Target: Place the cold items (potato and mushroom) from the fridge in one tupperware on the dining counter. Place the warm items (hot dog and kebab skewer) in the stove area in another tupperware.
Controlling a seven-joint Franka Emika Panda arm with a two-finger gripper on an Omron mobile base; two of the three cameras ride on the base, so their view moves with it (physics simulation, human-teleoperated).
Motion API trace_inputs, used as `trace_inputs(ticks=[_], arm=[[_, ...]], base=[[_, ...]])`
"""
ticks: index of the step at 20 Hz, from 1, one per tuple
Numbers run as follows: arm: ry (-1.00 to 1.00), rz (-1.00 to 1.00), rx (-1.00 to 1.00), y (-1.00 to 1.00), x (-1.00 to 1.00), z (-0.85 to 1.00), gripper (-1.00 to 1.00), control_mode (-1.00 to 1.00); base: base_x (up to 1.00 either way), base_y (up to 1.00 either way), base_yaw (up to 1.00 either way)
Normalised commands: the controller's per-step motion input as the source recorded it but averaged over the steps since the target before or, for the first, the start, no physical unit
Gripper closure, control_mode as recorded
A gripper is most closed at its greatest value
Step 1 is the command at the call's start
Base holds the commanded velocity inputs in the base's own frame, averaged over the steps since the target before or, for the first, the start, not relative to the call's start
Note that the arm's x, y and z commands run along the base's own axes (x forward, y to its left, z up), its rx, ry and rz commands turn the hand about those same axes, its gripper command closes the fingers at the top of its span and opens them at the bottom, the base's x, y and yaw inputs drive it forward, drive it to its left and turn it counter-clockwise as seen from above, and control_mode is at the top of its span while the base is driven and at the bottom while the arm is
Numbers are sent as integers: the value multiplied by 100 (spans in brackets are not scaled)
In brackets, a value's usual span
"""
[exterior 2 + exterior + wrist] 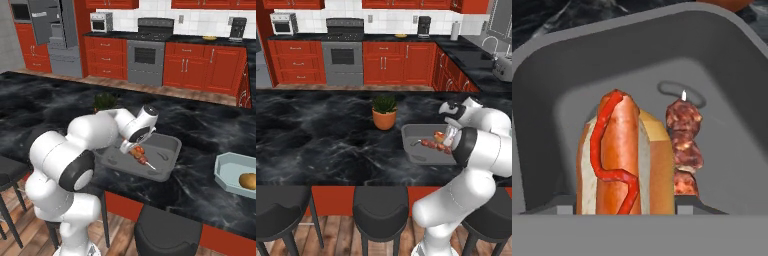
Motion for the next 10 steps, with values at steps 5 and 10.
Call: trace_inputs(ticks=[5,10], arm=[[0,0,-3,5,36,-29,100,-100],[0,0,-8,23,20,-28,100,-100]], base=[[0,0,0],[0,0,0]])
